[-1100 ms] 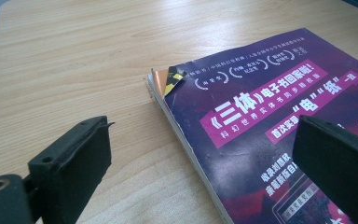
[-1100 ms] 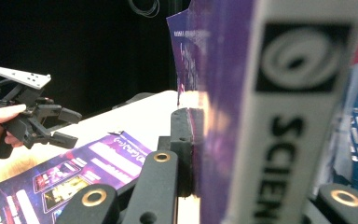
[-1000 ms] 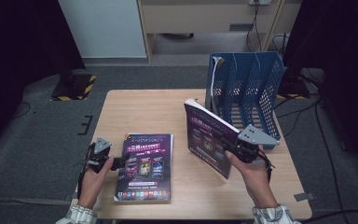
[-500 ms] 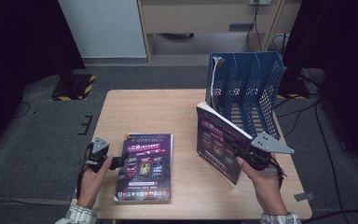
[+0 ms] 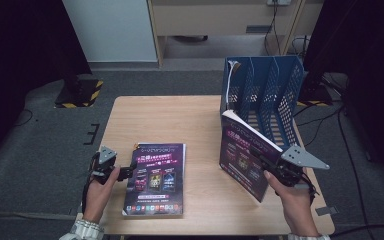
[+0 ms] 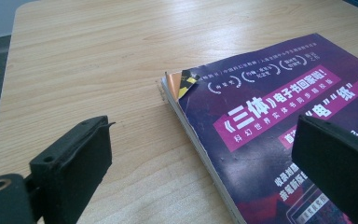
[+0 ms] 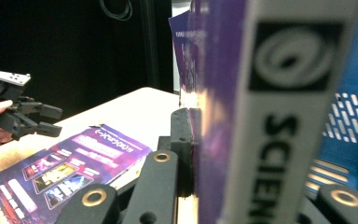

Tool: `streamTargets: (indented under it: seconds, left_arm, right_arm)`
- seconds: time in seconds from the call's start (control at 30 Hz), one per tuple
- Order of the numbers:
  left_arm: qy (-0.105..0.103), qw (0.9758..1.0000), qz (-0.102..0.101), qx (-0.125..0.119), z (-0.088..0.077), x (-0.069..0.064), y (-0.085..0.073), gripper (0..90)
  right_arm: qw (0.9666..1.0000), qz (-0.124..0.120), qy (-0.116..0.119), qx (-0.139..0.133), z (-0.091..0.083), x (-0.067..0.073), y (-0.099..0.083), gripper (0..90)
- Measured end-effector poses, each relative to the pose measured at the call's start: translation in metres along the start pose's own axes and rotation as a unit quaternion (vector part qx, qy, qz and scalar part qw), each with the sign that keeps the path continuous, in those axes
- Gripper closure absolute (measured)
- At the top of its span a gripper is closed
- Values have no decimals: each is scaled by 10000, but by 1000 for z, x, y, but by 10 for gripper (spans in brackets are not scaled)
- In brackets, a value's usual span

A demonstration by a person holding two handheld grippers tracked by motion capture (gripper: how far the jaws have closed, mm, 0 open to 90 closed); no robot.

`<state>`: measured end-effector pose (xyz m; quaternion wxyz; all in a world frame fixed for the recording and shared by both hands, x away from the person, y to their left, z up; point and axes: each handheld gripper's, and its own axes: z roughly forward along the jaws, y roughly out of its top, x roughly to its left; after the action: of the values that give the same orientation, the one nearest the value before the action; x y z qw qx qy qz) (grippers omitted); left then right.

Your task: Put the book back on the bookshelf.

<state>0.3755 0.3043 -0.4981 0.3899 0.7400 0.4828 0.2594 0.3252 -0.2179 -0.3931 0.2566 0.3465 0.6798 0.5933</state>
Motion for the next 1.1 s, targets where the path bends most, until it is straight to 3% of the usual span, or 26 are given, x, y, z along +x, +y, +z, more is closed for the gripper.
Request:
streamTargets:
  seconds: [0.37,0.67,1.1]
  left_arm:
    - [29,10000,-12,26,0,1,-2,44]
    - [21,10000,30,64,1,-1,-2,45]
    - [0,10000,71,51,-1,-3,-2,45]
  right_arm:
    - [9997,76,-196,-91,-15,-9,21,825]
    - [9989,281,-345,-161,-31,-22,43,825]
    - [9979,294,-479,-320,-38,-31,78,825]
